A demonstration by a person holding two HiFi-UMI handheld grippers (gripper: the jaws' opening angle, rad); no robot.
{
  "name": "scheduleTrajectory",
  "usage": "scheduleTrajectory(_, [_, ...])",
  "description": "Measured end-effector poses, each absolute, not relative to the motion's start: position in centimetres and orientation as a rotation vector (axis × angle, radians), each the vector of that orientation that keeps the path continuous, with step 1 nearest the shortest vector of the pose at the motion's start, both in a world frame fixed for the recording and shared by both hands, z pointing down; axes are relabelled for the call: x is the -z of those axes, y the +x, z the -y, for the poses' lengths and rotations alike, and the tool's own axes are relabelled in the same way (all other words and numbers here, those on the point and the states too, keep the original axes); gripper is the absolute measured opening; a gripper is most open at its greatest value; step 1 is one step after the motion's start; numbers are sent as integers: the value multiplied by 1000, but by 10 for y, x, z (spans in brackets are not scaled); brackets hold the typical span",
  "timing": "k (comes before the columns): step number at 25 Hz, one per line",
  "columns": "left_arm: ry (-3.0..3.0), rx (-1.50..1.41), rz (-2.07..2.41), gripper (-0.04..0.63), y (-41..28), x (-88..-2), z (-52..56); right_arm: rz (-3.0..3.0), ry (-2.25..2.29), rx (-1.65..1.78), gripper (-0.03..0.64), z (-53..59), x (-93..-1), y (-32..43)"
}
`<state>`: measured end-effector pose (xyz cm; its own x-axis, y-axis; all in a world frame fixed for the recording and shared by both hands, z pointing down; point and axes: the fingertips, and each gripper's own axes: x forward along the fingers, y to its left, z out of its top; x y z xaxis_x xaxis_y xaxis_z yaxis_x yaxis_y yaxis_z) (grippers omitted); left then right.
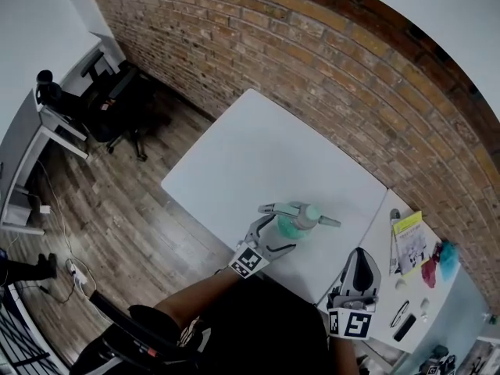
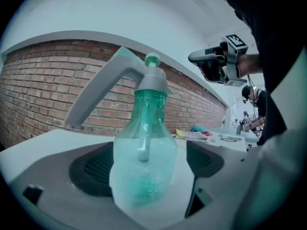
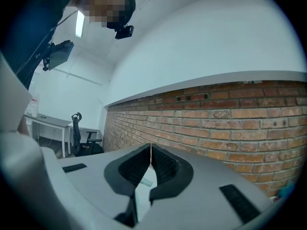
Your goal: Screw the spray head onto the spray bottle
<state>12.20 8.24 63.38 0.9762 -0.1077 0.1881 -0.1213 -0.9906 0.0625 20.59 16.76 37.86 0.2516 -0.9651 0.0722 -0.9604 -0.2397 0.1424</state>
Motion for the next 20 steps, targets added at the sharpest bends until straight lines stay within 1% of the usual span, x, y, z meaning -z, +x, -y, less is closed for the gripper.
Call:
scheduleTrajectory(4, [3062, -268, 159, 469, 131, -643, -78, 1816, 2354, 59, 12, -166, -375, 210])
scheduleTrajectory(7, [3077, -282, 162, 500, 132, -653, -73, 1813, 2344, 43, 12, -164, -381, 209])
scheduleTrajectory(17, [3089, -264, 103, 502, 142, -667, -70, 1888, 2269, 17, 14, -140, -387, 205])
scheduleTrajectory(20, [3096, -264, 78, 502, 145, -670, -72, 1953, 2238, -68, 14, -132, -396, 204])
